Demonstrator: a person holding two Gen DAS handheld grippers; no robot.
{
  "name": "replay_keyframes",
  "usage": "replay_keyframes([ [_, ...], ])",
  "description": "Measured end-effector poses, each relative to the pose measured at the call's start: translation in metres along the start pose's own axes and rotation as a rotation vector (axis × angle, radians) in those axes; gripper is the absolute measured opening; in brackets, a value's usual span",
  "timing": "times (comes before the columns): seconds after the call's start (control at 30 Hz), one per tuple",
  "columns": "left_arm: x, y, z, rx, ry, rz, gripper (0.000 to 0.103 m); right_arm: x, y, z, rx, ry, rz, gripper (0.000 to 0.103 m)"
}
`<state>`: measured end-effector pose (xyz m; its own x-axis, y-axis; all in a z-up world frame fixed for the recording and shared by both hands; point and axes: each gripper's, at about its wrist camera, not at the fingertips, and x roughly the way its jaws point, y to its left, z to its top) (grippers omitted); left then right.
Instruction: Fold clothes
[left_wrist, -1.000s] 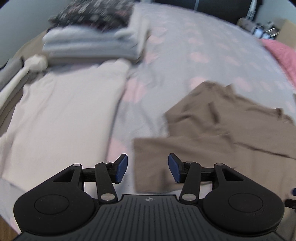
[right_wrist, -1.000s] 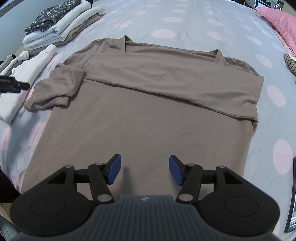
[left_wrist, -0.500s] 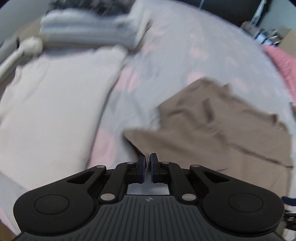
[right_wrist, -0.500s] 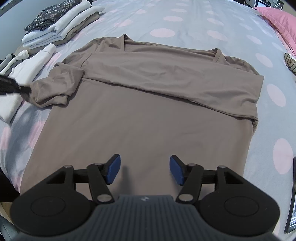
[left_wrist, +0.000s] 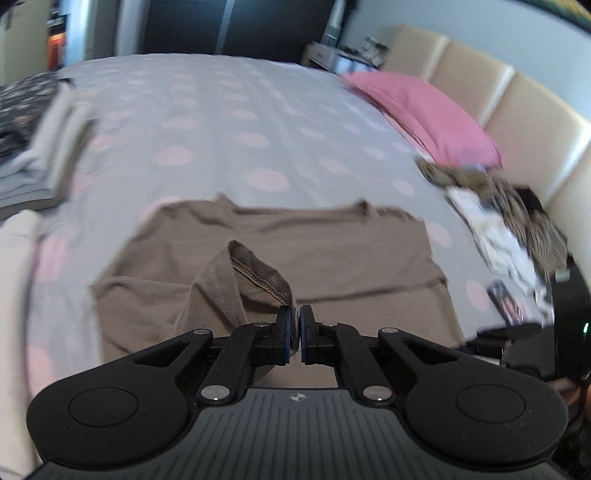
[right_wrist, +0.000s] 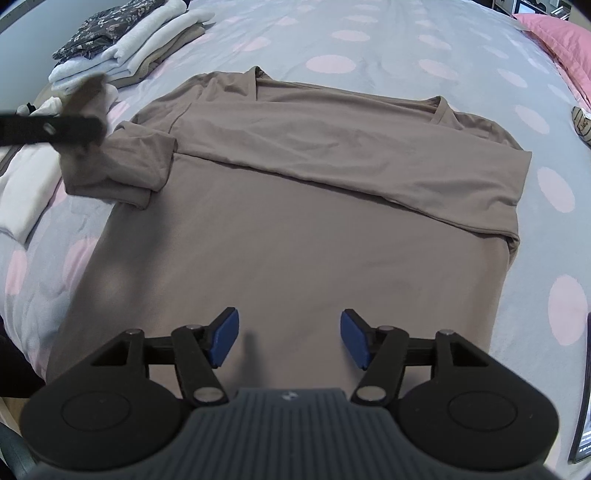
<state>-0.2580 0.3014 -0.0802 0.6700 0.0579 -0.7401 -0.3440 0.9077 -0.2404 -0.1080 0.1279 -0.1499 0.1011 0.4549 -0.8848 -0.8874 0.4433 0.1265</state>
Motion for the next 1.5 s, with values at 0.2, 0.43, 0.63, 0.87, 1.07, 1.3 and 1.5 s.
replay_keyframes([
  [0.2, 0.022, -0.026, -0.017, 0.077, 0.087, -0.069, 0.029, 0.000, -0.001, 0.000, 0.006, -0.005, 0.001, 0.064],
  [0.43, 0.012, -0.023, -0.018, 0.092, 0.084, -0.058, 0.040, -0.006, -0.010, 0.002, 0.076, -0.053, 0.036, 0.063],
  [0.63, -0.001, 0.021, -0.008, -0.039, 0.063, 0.115, 0.040, -0.012, -0.014, 0.013, 0.188, -0.114, 0.131, 0.055],
  [0.87, -0.014, 0.075, -0.008, -0.218, 0.072, 0.224, 0.042, -0.010, 0.014, 0.035, 0.165, -0.145, 0.252, 0.054],
  [1.07, -0.012, 0.096, -0.019, -0.225, 0.096, 0.242, 0.042, 0.006, 0.044, 0.049, 0.044, -0.138, 0.256, 0.054],
  [1.3, -0.008, 0.114, -0.025, -0.234, 0.099, 0.278, 0.042, 0.039, 0.067, 0.066, 0.028, -0.117, 0.289, 0.054],
  [1.5, -0.011, 0.126, -0.022, -0.266, 0.080, 0.280, 0.042, 0.069, 0.076, 0.074, 0.044, -0.054, 0.314, 0.006],
])
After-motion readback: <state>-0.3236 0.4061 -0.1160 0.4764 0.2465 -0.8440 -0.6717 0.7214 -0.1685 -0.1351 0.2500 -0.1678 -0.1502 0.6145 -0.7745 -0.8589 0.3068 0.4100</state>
